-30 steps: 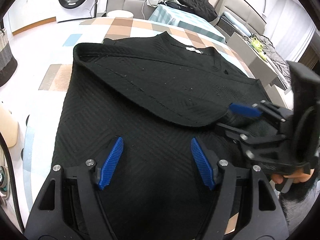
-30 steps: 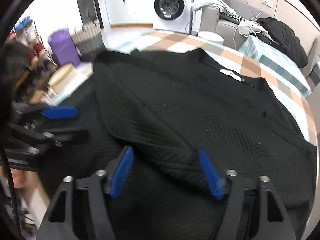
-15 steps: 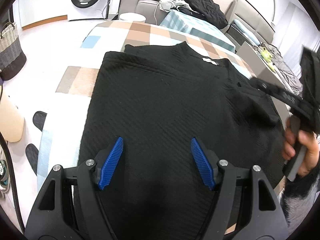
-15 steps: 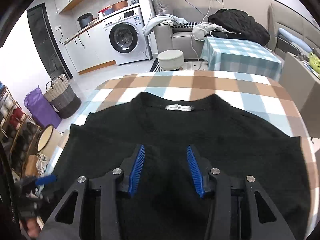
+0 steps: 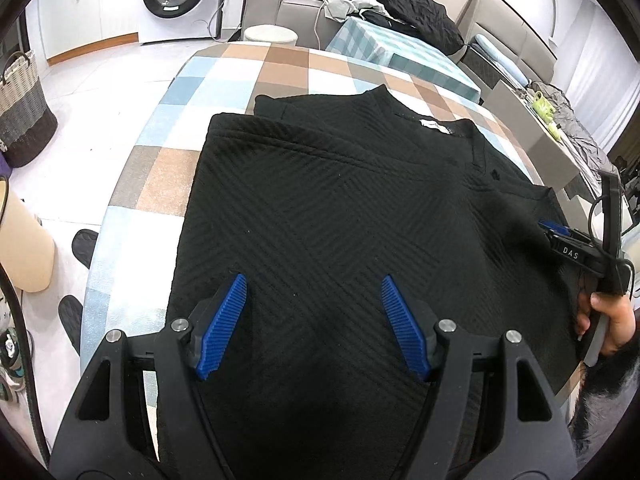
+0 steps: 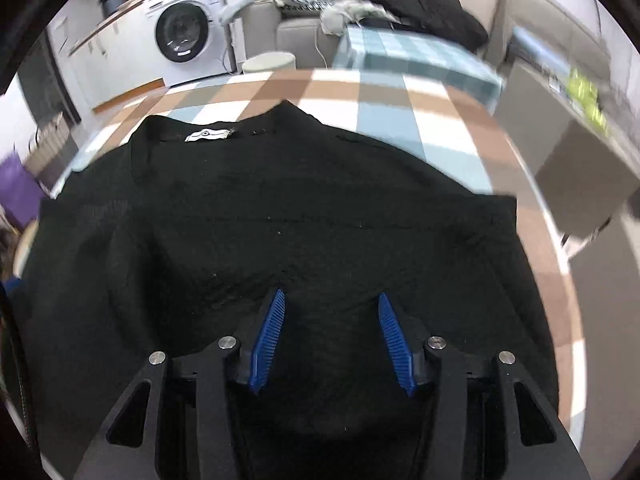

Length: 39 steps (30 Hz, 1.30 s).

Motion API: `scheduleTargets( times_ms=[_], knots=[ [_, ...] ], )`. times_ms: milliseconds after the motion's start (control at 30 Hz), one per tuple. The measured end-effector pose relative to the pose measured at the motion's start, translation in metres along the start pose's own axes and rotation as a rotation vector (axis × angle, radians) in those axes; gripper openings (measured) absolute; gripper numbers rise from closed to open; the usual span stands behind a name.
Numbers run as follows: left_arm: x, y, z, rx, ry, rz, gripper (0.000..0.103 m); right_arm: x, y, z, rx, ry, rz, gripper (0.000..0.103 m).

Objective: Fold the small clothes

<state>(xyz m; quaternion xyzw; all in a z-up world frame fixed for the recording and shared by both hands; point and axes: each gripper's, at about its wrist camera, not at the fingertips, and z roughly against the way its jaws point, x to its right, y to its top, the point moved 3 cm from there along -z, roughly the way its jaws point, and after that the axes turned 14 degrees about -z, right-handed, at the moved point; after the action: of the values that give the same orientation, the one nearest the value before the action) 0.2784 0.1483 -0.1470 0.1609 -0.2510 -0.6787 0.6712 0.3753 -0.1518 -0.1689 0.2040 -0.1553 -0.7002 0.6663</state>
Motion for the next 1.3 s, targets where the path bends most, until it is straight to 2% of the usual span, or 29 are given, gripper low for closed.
scheduleTargets(
  times_ms=[33, 100, 200, 300, 467, 667, 733, 800, 833, 900, 1033, 1167, 1267, 1300],
  knots=[
    [0.000, 0.000, -0.001, -0.002, 0.002, 0.001, 0.068, 0.000, 0.000, 0.001, 0.003, 0.022, -0.006, 0.037],
    [0.000, 0.000, -0.002, -0.002, 0.003, 0.004, 0.068, -0.001, 0.001, 0.001, 0.021, 0.019, 0.006, 0.004],
    [-0.001, 0.001, -0.003, 0.000, 0.006, 0.008, 0.068, 0.000, 0.005, 0.012, 0.071, 0.060, -0.005, 0.004],
    [-0.003, 0.002, -0.001, 0.006, 0.012, 0.013, 0.068, 0.012, 0.017, 0.030, 0.140, 0.116, -0.074, 0.003],
    [-0.004, 0.005, -0.002, 0.012, 0.011, 0.015, 0.068, 0.039, 0.029, 0.039, 0.176, 0.078, -0.146, 0.004],
    [-0.005, 0.006, -0.002, 0.013, 0.012, 0.025, 0.068, 0.051, 0.045, 0.051, 0.303, 0.122, -0.245, 0.003],
    [-0.006, 0.007, 0.000, 0.016, 0.019, 0.026, 0.068, 0.051, 0.050, 0.047, 0.309, 0.106, -0.278, 0.004],
    [-0.008, 0.007, 0.001, 0.017, 0.023, 0.032, 0.068, 0.050, 0.054, 0.027, 0.218, 0.071, -0.288, 0.016],
    [-0.010, 0.007, 0.001, 0.018, 0.025, 0.034, 0.068, 0.052, 0.052, 0.022, 0.176, 0.061, -0.305, 0.019],
    [-0.011, 0.008, 0.001, 0.017, 0.035, 0.034, 0.068, 0.057, 0.047, 0.018, 0.133, 0.069, -0.320, 0.040],
    [-0.013, 0.010, 0.000, 0.008, 0.057, 0.027, 0.068, 0.068, 0.032, 0.027, 0.103, 0.071, -0.298, 0.044],
    [-0.008, 0.014, 0.003, 0.018, 0.066, 0.001, 0.068, 0.084, 0.018, 0.039, 0.041, 0.125, -0.296, 0.053],
    [-0.003, 0.017, 0.005, 0.023, 0.074, -0.022, 0.068, 0.088, 0.010, 0.049, 0.011, 0.163, -0.249, 0.063],
    [-0.001, 0.018, 0.007, 0.026, 0.078, -0.032, 0.068, 0.089, 0.007, 0.052, 0.005, 0.169, -0.228, 0.063]
  ],
)
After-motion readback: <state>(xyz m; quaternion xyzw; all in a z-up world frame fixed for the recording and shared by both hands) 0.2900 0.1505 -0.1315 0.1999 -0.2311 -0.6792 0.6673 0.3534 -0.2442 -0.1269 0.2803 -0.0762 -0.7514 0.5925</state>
